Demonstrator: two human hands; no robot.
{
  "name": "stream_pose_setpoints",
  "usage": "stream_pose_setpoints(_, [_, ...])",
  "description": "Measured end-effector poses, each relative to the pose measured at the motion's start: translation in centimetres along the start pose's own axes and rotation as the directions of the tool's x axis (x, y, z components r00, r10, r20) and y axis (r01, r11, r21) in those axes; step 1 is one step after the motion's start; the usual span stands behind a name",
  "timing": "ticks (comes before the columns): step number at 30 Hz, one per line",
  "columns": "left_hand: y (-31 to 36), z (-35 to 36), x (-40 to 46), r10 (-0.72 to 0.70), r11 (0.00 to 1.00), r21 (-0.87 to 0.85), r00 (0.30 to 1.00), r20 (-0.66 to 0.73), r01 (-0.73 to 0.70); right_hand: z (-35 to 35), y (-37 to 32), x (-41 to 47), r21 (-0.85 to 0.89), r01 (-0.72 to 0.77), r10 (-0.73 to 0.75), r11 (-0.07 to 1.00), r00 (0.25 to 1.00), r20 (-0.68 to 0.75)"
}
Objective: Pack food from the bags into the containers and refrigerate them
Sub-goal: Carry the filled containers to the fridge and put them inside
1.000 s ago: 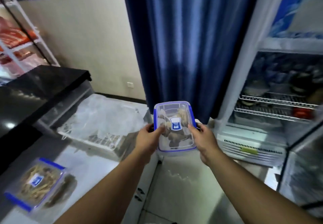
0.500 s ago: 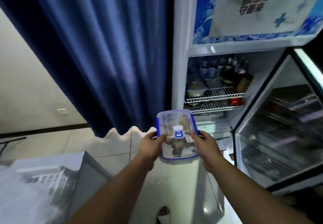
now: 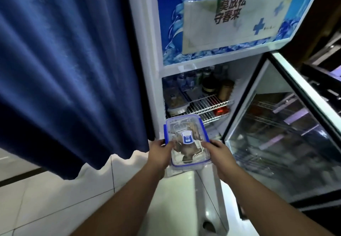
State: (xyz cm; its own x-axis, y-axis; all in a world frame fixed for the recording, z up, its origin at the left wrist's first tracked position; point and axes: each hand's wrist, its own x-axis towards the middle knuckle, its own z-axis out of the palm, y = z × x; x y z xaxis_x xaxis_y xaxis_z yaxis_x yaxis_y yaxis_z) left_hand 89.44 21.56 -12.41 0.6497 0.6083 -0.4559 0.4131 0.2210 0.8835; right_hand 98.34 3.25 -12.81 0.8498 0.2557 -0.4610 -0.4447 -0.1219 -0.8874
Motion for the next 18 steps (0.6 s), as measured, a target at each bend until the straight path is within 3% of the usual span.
stream_pose_setpoints(7, [2.8,5.2,4.9,-0.064,0.997,0.028,0.996,-0.059,0.066,-1.8,-3.5,7.9,-0.063,0.015,-0.013,0.998,0.999,0.038])
stream_pose_setpoints(18, [8.5,16.3,11.4,-0.009,0.989,0.142,0.980,-0.197,0.038,-8.9,-8.6,20.6,-0.166,0.088,-0.042,0.982,0.965,0.260])
